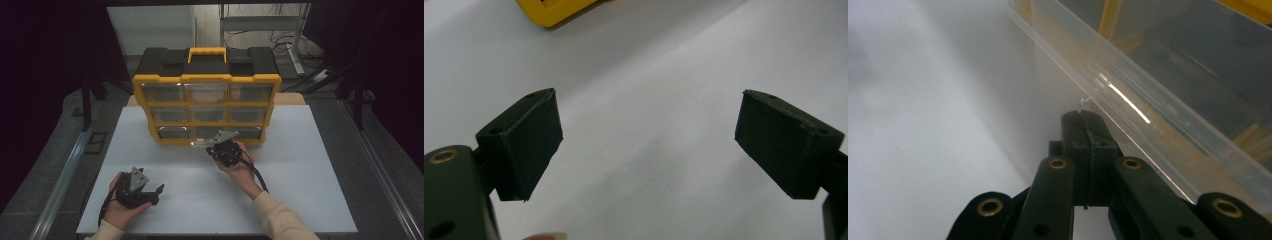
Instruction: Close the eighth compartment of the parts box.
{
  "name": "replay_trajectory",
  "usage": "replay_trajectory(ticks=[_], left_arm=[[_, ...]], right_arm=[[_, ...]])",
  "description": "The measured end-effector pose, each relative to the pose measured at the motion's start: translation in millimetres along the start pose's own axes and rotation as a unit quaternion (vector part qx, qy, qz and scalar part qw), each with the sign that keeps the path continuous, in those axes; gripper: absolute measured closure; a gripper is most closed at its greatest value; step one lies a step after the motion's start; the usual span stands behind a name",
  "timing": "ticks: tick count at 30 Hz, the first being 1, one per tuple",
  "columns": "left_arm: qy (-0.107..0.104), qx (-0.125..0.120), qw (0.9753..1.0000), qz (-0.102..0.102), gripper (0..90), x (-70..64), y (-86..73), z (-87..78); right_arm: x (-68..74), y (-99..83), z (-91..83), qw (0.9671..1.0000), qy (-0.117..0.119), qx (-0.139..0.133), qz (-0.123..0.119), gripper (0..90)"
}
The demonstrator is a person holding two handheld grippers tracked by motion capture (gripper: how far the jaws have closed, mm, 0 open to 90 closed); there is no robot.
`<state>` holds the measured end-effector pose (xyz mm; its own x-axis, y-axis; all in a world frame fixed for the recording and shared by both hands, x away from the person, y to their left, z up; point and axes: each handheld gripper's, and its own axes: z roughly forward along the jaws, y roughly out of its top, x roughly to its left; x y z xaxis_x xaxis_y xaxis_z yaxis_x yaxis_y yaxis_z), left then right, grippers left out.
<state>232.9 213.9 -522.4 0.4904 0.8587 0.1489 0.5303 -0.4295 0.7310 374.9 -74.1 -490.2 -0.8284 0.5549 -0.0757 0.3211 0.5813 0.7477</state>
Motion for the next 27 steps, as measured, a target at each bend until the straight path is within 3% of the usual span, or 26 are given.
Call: replay_trajectory(ticks=[27], left_arm=[[0.002, 0.001, 1.0000, -0.007, 12.1, 2.1, -1.4, 2.1]], right_arm=[[-20.6, -1.6, 12.3, 0.9997, -0.013, -0.006, 0.021, 90.0]])
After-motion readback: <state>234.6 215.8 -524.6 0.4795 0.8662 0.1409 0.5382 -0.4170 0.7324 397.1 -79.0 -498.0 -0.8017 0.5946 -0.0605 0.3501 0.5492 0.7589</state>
